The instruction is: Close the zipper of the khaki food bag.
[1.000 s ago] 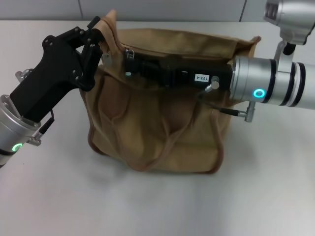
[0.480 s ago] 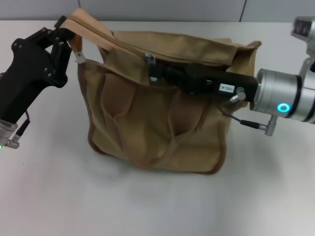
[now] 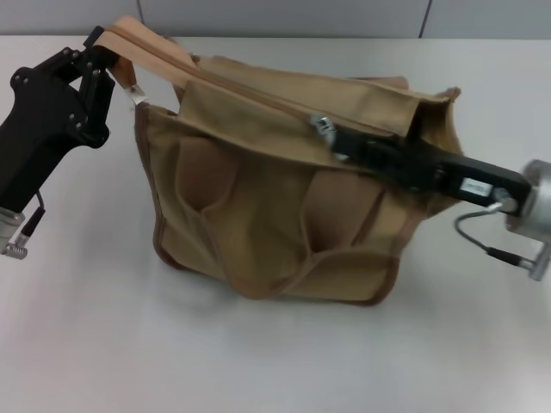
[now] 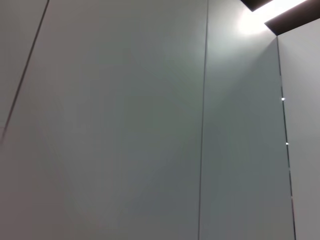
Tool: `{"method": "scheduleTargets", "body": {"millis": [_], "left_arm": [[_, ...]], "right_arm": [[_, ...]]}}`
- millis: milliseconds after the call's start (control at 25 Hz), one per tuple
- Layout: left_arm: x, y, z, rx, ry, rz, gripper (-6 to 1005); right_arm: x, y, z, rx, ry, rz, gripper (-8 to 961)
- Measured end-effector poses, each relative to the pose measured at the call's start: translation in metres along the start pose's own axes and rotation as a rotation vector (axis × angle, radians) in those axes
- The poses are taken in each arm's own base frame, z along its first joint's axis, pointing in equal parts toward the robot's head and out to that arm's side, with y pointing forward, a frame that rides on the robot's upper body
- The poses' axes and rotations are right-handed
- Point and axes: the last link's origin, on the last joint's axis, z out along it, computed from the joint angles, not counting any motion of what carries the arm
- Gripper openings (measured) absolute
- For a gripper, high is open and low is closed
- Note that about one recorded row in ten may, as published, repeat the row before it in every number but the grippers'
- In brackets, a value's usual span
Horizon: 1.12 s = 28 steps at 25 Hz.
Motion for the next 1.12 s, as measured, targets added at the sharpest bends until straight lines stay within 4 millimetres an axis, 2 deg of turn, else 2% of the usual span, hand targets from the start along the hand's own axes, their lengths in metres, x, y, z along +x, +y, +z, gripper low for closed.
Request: {"method": "scheduleTargets", "body": {"millis": [120,520,920,1040,1120], "left_arm": [[-0.001,-0.001,0.000,0.010,-0.007,0.001,101],[-0.005,-0.005,0.003,0.024,-0.033,0.004,108],[-0.005,-0.006,0.003,0.029,-0.040,0.010,115],[-0.005,-0.005,0.002,0.023,-0.044,0.019,117],[-0.005,-0.005,0.001,0.023,-0.044,0.021,119]], "right_arm": [[-0.002,0.000,-0.024,0.042,-0.056,-0.002,-1],[-0.003,-0.001,-0.056,0.124,-0.137,-0.001,-1],[-0.009,-0.002,-0.082,0.208,-0.289,-0.045,-3],[-0.008,0.000,-0.082,0.204,-0.297,-0.085,0],[-0.005,0.001,-0.079,0.196,-0.300,-0.140,48]]}}
